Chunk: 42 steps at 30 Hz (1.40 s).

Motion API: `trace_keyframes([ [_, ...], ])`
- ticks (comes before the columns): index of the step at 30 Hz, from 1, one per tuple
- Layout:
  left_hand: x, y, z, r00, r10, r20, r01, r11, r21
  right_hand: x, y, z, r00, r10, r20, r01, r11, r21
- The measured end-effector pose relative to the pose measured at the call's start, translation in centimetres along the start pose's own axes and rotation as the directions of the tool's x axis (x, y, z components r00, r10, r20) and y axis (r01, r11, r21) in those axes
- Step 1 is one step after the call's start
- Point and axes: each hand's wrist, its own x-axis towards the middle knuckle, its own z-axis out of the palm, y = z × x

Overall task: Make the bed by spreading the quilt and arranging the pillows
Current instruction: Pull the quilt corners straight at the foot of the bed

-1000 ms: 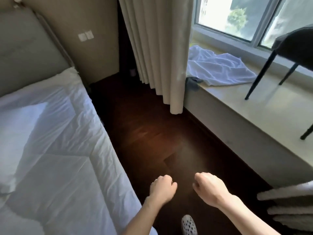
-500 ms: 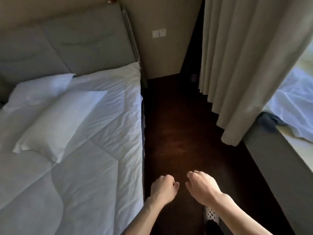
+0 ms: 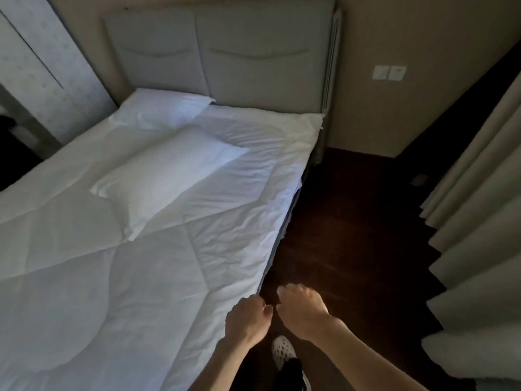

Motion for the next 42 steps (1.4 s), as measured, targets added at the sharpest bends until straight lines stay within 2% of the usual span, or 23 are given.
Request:
trace_keyframes([
  [4,7.2,1.7,-2.8,0.997,-0.078,-0.004,0.078,0.997,-0.017,7.1,1.9,-3.7,1.0,-0.022,0.014,0.023,0.995,-0.095],
  [6,10.0,2.6,-4.9,0.998,-0.067,-0.016,0.067,0.997,-0.026,10.2,3.2,-5.9,0.999,-0.032,0.009,0.032,0.991,-0.129],
  [14,21.1,5.7,-10.6,0.988,-0.135,-0.074,0.129,0.989,-0.074,21.9,8.0,-13.9,0.998,-0.055,0.019,0.057,0.994,-0.093],
  [21,30.8,8.5,-13.8,0.947,-0.306,-0.1,0.294,0.948,-0.124,34.0,11.2,-18.6,0.971,-0.226,0.077,0.234,0.965,-0.12],
  [27,36.5,11.0,-15.5,0.881,-0.471,-0.048,0.449,0.863,-0.231,41.5,14.3,-22.0,0.925,-0.302,0.228,0.341,0.928,-0.152],
  [35,45.8,10.1,-19.4,0.794,-0.607,-0.035,0.562,0.755,-0.338,53.8,12.4,-25.7,0.883,-0.391,0.259,0.436,0.888,-0.147],
  [42,55.9,7.8,-25.3,0.787,-0.614,-0.066,0.545,0.741,-0.394,64.2,10.5,-28.7,0.887,-0.391,0.243,0.438,0.881,-0.179],
])
